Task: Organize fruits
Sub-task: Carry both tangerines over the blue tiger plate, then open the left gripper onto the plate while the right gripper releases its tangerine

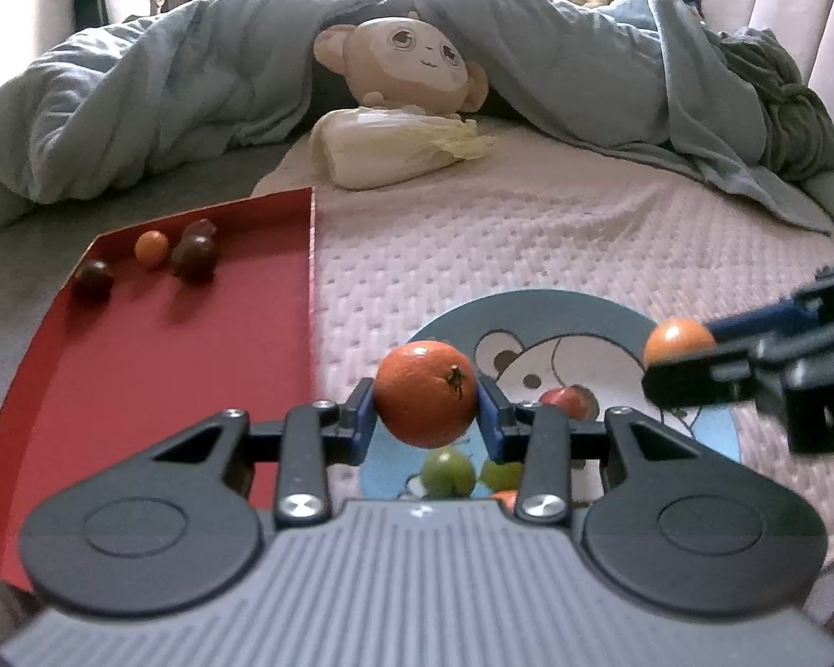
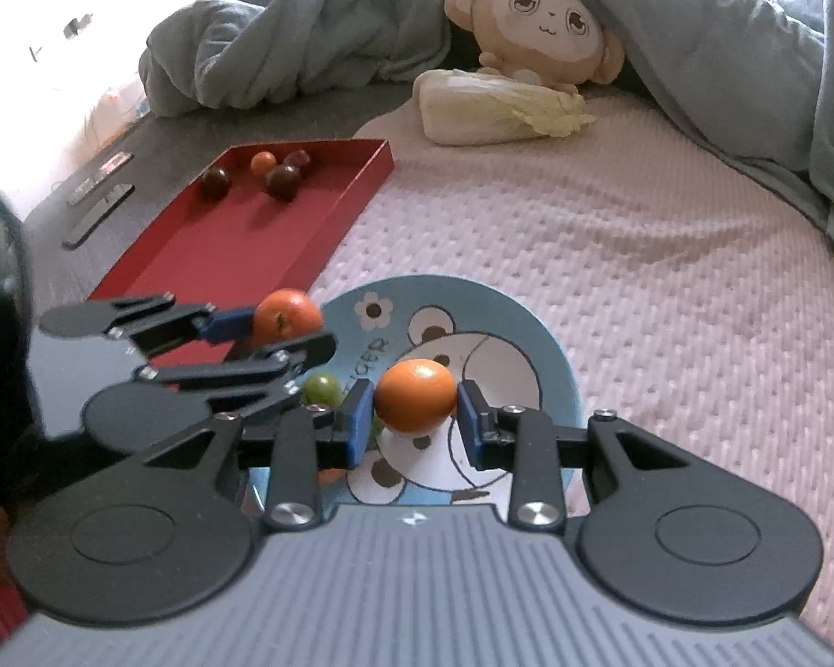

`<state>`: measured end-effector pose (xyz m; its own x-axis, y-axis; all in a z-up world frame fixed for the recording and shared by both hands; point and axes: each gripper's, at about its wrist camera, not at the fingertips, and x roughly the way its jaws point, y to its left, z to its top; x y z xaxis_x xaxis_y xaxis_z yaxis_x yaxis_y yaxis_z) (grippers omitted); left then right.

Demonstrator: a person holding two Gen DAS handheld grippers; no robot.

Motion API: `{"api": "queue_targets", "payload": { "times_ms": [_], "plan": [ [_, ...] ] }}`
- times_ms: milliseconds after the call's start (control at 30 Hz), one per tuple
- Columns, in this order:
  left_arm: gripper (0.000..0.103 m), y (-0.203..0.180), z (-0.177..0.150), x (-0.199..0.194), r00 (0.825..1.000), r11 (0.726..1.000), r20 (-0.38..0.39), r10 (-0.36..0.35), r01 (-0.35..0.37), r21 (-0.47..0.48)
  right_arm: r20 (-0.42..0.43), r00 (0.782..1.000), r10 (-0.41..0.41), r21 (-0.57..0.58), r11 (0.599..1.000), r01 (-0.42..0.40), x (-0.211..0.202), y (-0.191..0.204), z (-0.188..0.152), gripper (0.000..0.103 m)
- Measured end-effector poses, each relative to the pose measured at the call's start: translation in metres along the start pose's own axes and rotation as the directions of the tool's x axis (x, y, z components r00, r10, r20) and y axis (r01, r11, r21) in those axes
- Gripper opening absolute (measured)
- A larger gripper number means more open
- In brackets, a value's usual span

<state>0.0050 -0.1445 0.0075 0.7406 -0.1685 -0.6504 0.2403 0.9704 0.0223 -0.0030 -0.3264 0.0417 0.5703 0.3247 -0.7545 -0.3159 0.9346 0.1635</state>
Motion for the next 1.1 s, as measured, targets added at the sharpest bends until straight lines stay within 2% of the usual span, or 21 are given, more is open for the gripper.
{"api": "queue_targets", "payload": {
  "times_ms": [367, 800, 900, 1100],
  "plan": [
    [0.042, -0.016, 0.016, 0.026, 1.000, 0.999, -0.011, 0.010, -0.010, 0.041, -0.037, 0.999, -0.012, -0.007, 1.000, 0.011, 0.007, -0.004, -0.007, 0.038],
    [0.043, -0.020, 0.023, 0.031, 1.000, 0.998, -0.014, 0.011, -0.010, 0.066, -0.068, 0.997, -0.024, -0.014, 1.000, 0.023, 0.013, -0.007, -0.009, 0.038],
    [0.059, -0.020, 0.024, 0.028, 1.000, 0.998, 0.008, 0.015, -0.016, 0.066, -0.080, 0.996, -0.028, -0.011, 1.000, 0.027, 0.015, -0.008, -0.010, 0.038],
    [0.059, -0.020, 0.026, 0.021, 0.999, 0.998, 0.032, 0.002, -0.004, 0.069, -0.113, 0.993, -0.040, -0.024, 0.999, 0.038, 0.024, -0.008, -0.013, 0.038]
  ]
}}
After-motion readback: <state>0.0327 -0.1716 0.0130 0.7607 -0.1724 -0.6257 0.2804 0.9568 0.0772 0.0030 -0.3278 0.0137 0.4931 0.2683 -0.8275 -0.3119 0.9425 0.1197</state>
